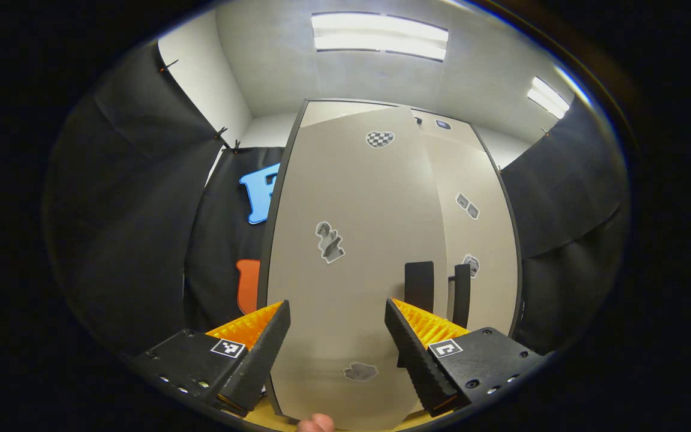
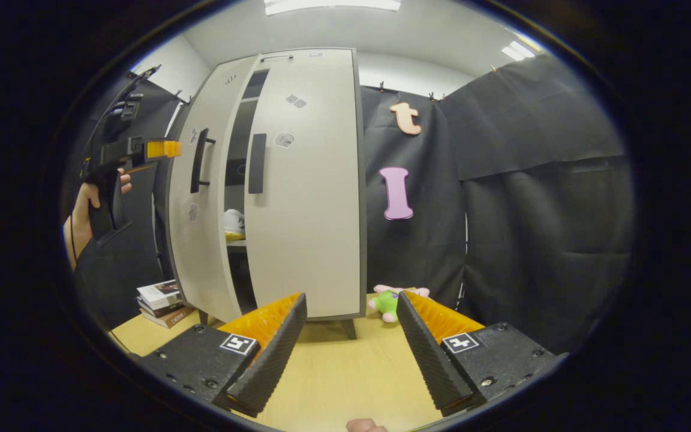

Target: Grab one shoe with the right hand and put it into the shoe cabinet, grab the other shoe with the left hand and put it into the shoe cabinet; then close the right door with the right hand and the left door with the left hand.

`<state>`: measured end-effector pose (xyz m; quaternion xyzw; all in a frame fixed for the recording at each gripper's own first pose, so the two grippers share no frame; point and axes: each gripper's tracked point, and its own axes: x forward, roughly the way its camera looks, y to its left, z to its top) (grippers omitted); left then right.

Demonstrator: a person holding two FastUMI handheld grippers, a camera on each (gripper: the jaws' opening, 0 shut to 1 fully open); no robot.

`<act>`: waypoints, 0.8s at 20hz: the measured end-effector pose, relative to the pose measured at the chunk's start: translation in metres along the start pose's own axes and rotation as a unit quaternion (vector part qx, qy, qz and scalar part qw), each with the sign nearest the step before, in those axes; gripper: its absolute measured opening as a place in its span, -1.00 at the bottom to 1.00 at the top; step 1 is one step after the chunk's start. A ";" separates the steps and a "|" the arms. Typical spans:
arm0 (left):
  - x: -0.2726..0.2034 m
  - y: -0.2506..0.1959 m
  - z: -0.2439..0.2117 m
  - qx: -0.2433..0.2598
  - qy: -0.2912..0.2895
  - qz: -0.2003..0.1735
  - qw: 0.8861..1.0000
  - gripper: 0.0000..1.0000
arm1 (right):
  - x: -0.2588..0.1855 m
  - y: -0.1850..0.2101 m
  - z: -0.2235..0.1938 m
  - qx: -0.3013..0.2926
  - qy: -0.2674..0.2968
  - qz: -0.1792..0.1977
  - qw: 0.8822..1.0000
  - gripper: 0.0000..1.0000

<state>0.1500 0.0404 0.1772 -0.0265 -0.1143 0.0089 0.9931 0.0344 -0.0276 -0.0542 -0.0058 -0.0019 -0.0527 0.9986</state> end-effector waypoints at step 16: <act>-0.127 -0.040 -0.064 -0.048 0.086 -0.015 0.995 0.90 | -0.007 0.015 -0.013 -0.006 0.011 0.023 1.000 0.96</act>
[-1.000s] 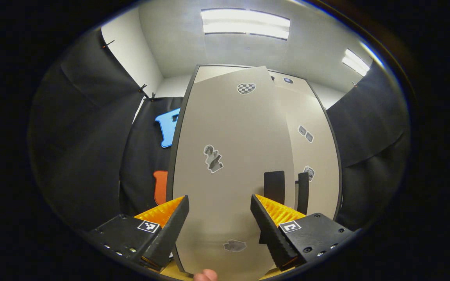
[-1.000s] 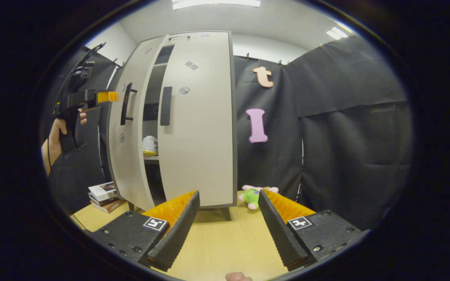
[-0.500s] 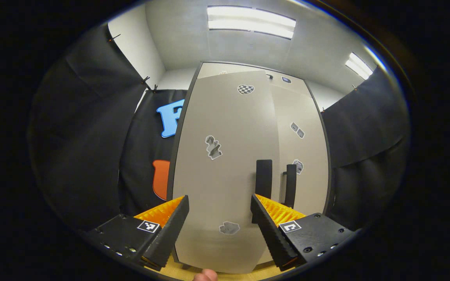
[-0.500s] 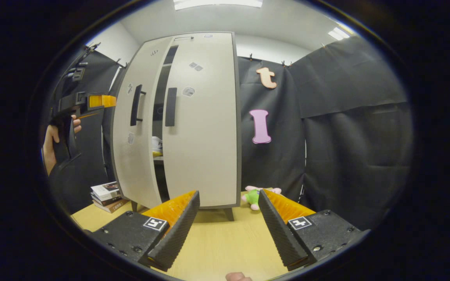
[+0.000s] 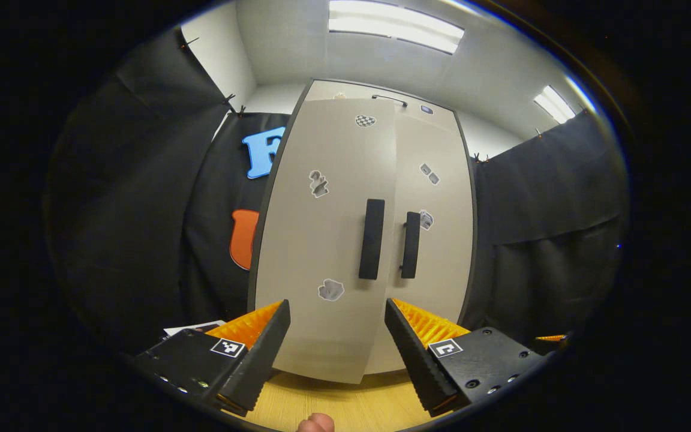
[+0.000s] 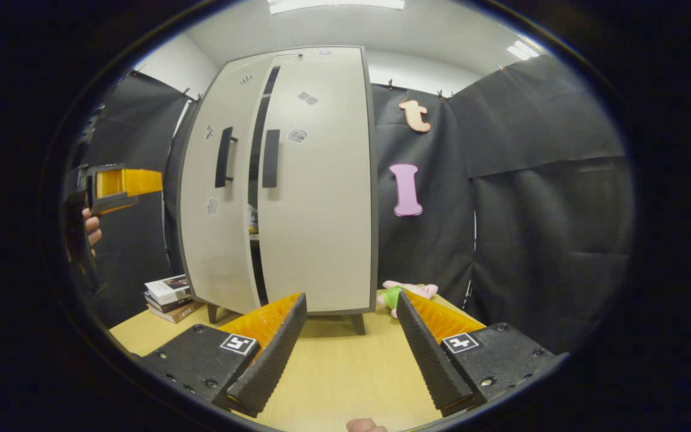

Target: Grab one shoe with the right hand and put it into the shoe cabinet, grab the other shoe with the left hand and put it into the shoe cabinet; then close the right door with the right hand and the left door with the left hand.

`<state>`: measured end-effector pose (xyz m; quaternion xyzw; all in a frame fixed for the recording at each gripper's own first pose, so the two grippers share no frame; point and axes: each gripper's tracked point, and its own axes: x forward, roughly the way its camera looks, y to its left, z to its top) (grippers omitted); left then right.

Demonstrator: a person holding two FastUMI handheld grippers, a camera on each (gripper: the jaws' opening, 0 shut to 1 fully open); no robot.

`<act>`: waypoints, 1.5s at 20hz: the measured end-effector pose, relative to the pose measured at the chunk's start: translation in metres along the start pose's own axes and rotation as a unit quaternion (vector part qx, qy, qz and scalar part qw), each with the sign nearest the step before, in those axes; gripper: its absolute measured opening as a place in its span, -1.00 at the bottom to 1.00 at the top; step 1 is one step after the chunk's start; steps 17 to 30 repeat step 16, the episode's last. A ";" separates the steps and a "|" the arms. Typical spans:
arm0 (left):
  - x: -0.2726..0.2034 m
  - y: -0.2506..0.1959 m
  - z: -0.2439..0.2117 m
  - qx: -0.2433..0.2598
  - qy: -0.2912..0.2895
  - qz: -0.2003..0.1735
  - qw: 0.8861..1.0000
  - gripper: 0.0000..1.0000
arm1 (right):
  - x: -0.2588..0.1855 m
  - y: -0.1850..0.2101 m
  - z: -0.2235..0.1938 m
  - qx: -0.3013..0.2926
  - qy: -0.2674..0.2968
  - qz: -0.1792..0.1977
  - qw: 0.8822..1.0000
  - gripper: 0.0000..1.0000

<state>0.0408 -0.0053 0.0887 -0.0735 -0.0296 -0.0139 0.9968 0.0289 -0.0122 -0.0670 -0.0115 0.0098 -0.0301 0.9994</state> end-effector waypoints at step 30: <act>-0.060 -0.019 -0.083 0.005 0.071 0.023 0.997 0.90 | -0.010 0.006 -0.018 -0.001 0.015 0.013 1.000 0.96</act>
